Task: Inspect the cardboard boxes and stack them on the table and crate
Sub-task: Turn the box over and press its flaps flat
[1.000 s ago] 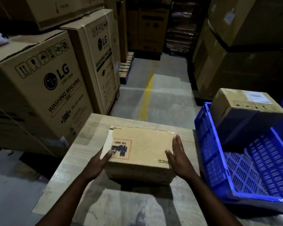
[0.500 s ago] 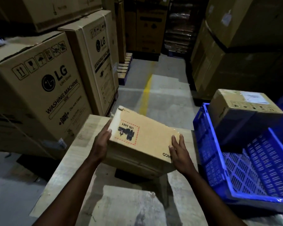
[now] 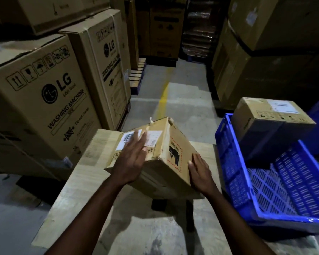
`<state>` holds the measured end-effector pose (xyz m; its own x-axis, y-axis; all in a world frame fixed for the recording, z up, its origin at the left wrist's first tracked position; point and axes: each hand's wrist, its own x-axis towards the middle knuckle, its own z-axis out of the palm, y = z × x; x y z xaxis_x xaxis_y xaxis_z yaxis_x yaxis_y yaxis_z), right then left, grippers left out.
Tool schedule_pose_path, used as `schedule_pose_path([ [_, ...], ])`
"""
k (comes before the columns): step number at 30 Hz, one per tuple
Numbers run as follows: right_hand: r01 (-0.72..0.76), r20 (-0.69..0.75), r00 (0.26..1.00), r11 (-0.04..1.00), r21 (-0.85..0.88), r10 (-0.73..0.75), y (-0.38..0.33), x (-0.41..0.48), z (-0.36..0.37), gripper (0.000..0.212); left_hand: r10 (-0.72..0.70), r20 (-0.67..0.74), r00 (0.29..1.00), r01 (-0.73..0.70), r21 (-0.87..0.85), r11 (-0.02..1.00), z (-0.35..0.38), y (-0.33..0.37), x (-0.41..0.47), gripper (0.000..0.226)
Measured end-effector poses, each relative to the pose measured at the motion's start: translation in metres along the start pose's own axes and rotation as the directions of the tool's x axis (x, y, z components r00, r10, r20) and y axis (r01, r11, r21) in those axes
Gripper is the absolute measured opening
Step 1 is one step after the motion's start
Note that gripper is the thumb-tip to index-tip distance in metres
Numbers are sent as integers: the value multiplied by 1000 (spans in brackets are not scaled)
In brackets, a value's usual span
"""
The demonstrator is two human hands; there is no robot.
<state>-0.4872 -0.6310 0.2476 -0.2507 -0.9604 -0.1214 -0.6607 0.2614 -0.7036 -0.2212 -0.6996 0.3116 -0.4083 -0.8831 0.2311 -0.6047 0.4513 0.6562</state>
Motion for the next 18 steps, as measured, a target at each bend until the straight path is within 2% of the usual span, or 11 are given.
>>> schedule_pose_path([
  [2,103,-42,994,994,47,-101,-30,-3,-9,69,-204,0,979,203,101,974,-2,-16,-1,75],
  [4,160,-66,986,978,136,-153,-60,-7,-19,68,-394,17,919,389,124,913,-7,-32,-2,84],
  [7,207,-29,978,953,223,-206,-92,-19,-30,73,-562,31,826,561,52,826,-8,-44,-5,87],
  [10,176,66,978,951,252,-198,-99,-20,-28,82,-563,-63,824,565,7,825,-5,-39,-4,61],
  [13,133,35,987,924,357,-156,-91,-9,-26,84,-483,-115,868,490,40,871,-5,-27,-1,44],
  [16,152,-8,986,874,462,-168,-75,-2,-32,70,-426,-166,889,446,112,888,-7,-17,3,63],
  [18,126,-37,991,827,548,-127,-66,-3,-35,61,-382,-193,904,414,170,894,-6,-8,7,73],
])
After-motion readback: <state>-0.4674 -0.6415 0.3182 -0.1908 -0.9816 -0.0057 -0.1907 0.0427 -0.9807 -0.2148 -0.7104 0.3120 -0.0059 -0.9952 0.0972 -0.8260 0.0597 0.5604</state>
